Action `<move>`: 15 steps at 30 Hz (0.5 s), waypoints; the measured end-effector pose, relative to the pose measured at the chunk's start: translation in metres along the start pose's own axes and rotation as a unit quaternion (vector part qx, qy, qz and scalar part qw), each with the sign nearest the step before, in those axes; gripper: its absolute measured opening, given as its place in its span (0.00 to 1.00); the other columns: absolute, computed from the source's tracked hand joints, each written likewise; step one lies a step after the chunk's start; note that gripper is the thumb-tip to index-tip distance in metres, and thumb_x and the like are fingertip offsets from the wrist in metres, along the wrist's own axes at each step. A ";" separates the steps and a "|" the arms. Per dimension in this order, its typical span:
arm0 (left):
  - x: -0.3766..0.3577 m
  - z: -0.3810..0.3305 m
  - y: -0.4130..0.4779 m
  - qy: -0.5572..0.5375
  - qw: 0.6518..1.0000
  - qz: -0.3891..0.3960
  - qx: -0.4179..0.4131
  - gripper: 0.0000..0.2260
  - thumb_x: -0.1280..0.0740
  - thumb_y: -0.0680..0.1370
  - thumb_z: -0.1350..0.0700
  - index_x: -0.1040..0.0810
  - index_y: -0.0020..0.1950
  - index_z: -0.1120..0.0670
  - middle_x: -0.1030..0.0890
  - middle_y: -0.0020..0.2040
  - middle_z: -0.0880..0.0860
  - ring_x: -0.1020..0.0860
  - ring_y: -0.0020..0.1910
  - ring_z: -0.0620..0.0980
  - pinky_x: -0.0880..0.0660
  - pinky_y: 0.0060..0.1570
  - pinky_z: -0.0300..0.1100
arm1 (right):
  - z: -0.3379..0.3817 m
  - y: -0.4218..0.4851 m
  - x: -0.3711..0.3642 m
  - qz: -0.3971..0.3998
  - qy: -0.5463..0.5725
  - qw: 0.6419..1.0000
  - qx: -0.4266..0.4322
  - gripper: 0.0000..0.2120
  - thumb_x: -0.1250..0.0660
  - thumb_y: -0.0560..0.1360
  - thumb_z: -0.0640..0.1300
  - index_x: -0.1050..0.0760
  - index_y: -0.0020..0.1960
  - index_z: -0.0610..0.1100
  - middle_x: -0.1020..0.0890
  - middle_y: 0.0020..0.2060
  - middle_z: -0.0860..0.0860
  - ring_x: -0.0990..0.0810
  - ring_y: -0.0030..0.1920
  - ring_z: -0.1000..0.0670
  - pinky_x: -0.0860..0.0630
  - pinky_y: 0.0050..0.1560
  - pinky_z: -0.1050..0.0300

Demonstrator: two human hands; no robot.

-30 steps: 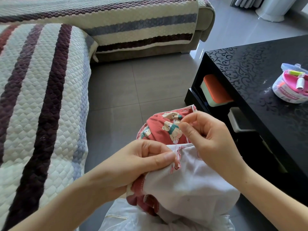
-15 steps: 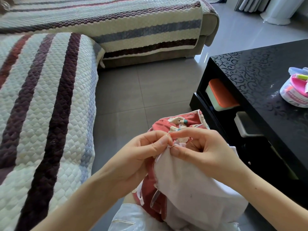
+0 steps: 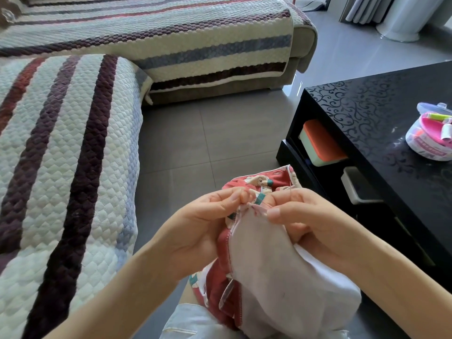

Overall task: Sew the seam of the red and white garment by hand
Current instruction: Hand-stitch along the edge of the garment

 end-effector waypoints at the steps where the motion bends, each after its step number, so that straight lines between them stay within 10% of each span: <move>1: -0.001 0.001 0.000 -0.016 1.000 0.000 0.002 0.09 0.22 0.64 0.59 0.19 0.40 0.58 0.18 0.39 0.53 0.19 0.38 0.48 0.21 0.40 0.39 | -0.001 -0.001 -0.001 0.003 -0.003 1.000 -0.008 0.06 0.29 0.59 0.47 0.25 0.29 0.47 0.47 0.33 0.41 0.47 0.30 0.48 0.48 0.29 0.59; 15: 0.058 -0.043 -0.008 -0.127 0.976 -0.164 -0.071 0.06 0.28 0.64 0.61 0.22 0.34 0.52 0.25 0.39 0.49 0.25 0.37 0.46 0.35 0.49 0.42 | -0.008 -0.006 0.010 0.007 -0.045 0.998 -0.043 0.07 0.29 0.54 0.48 0.26 0.26 0.48 0.37 0.25 0.50 0.41 0.25 0.55 0.41 0.25 0.67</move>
Point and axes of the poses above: each hand's wrist, its own y-axis towards the middle knuckle, its own x-axis out of the back of the hand, z = x × y, the point moved 8 cm from there along y, towards the middle knuckle
